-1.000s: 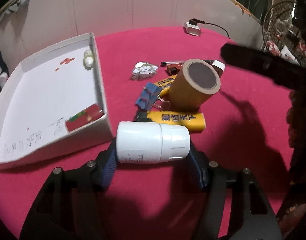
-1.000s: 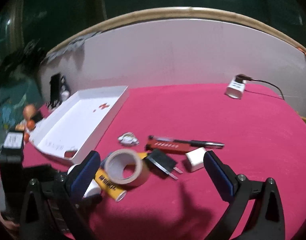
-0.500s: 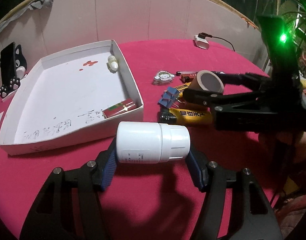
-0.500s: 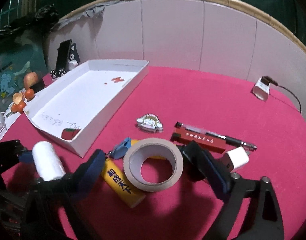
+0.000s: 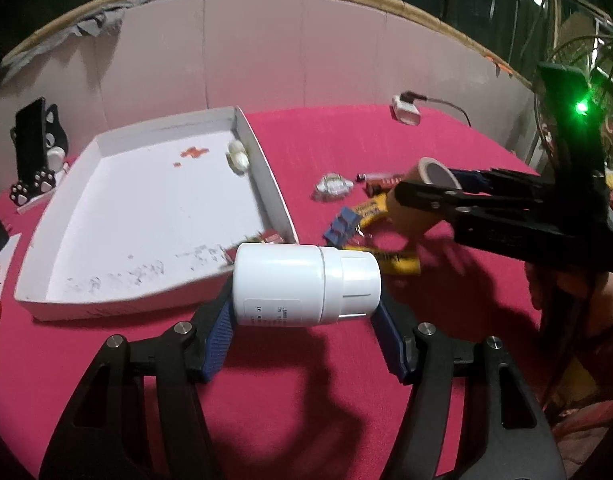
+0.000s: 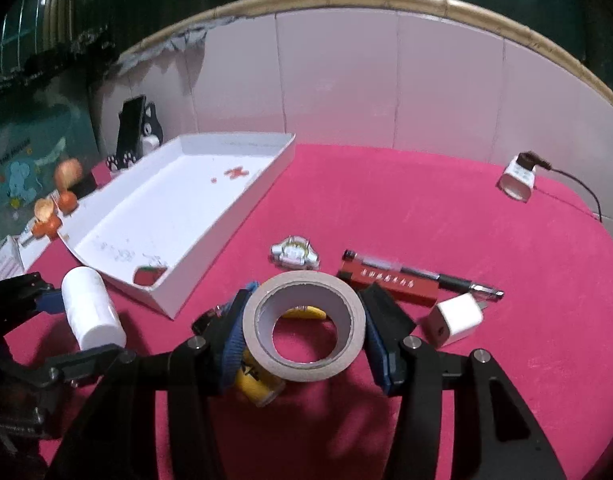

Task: Organize rigid objects
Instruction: 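Carry pill bottle and tape roll into the tray and release both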

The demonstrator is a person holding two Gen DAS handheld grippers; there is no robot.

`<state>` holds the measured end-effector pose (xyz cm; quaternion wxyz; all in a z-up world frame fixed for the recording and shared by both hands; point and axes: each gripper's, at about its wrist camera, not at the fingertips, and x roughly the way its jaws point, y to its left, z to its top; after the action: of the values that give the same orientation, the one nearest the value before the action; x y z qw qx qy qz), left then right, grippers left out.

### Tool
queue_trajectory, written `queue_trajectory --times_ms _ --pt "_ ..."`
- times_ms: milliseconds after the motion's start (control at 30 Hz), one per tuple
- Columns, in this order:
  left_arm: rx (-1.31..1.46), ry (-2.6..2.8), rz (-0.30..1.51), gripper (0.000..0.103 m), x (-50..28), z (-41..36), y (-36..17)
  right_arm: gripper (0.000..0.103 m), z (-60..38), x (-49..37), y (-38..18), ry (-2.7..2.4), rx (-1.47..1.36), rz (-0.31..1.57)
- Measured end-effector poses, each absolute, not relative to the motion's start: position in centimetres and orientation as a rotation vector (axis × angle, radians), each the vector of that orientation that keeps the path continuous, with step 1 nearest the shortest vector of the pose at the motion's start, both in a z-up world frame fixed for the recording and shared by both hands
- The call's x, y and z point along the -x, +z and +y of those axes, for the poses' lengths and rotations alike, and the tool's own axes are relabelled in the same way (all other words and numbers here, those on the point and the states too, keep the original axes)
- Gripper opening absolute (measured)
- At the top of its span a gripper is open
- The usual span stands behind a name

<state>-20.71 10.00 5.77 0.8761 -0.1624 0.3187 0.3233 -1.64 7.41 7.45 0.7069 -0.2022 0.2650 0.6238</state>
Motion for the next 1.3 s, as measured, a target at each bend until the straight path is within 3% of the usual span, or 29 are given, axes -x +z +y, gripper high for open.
queue_trajectory --times_ms 400,1300 --pt "0.326 0.824 0.564 0.063 24.3 11.9 9.3 0.052 5.9 3.1 12.2 1.449 0.373 0.474" --pt "0.328 0.948 0.453 0.063 29.5 14.0 12.1 0.052 7.5 6.4 15.6 1.510 0.390 0.382"
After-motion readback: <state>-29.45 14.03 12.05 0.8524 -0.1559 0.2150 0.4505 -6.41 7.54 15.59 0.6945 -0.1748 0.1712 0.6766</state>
